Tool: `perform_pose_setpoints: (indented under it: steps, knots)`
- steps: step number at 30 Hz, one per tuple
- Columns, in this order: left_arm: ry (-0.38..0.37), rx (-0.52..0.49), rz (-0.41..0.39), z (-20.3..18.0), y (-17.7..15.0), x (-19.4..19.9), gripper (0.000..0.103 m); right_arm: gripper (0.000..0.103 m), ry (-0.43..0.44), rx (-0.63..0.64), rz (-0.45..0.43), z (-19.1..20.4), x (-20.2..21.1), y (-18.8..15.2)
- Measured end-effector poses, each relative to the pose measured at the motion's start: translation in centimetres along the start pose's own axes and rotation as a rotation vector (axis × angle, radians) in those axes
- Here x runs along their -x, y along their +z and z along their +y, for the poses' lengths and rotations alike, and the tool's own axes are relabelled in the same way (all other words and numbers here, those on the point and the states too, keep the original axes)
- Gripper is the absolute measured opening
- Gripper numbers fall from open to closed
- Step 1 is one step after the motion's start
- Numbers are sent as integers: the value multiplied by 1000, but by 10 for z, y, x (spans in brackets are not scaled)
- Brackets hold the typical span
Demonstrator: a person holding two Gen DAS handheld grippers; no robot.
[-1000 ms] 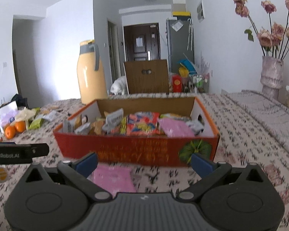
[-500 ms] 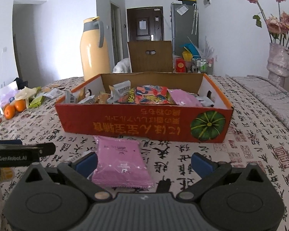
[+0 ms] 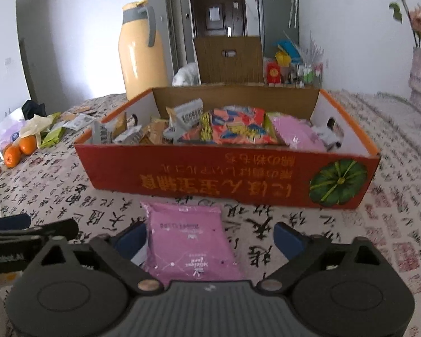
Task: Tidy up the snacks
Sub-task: 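Grasp the pink wrapped cake with the right tool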
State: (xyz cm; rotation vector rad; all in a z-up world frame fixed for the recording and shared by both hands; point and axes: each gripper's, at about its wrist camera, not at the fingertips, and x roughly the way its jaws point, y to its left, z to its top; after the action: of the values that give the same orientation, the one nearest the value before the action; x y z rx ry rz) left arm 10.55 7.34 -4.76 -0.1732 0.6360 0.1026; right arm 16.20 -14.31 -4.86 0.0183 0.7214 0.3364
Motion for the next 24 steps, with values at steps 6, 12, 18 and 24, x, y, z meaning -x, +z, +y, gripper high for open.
perform_pose_setpoints:
  steps: [6,12,18,24]
  knots:
    - [-2,11,5,2,0,-1,103,70,52,1,10,3,-1,-5]
    - [1,15,7,1,0,-2,103,60,66,5,-7,4,6,-6]
    - [9,19,10,2,0,-2,103,60,53,-20,-53,-2,16,-6]
    - [43,-10,1,-4,1,0,103,60,13,-29,-116,-13,35,-10]
